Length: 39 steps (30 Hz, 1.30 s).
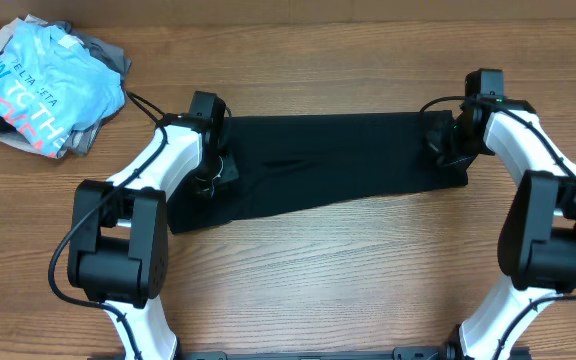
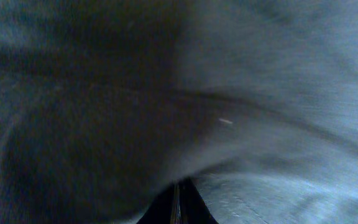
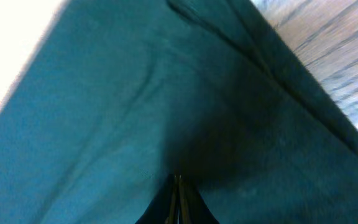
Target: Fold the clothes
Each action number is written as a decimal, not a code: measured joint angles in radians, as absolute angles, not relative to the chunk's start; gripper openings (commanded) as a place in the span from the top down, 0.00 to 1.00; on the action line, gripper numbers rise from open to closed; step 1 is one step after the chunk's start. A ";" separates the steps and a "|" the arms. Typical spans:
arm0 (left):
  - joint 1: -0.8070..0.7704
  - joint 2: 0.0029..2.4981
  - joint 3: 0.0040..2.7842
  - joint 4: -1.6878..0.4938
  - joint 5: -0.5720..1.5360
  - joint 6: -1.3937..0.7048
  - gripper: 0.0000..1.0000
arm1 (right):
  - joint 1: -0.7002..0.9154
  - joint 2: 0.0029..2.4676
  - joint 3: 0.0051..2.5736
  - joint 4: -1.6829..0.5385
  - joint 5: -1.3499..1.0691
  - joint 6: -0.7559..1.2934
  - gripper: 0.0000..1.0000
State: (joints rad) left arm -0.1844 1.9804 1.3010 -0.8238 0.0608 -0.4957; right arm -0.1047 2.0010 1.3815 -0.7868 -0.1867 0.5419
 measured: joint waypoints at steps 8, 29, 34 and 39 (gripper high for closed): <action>-0.141 1.988 1.301 -0.844 0.048 -0.497 0.96 | -0.101 2.054 1.389 -0.832 -0.125 0.629 0.96; -0.014 2.010 1.371 -0.758 0.036 -0.387 0.64 | -0.097 2.033 1.386 -1.082 0.011 0.907 0.96; -0.008 2.014 1.497 -0.904 0.018 -0.376 0.35 | -0.099 1.940 1.375 -1.036 0.044 0.849 0.64; -0.006 2.014 1.645 -1.071 0.006 -0.367 0.00 | -0.107 1.858 1.386 -1.023 0.056 0.760 0.07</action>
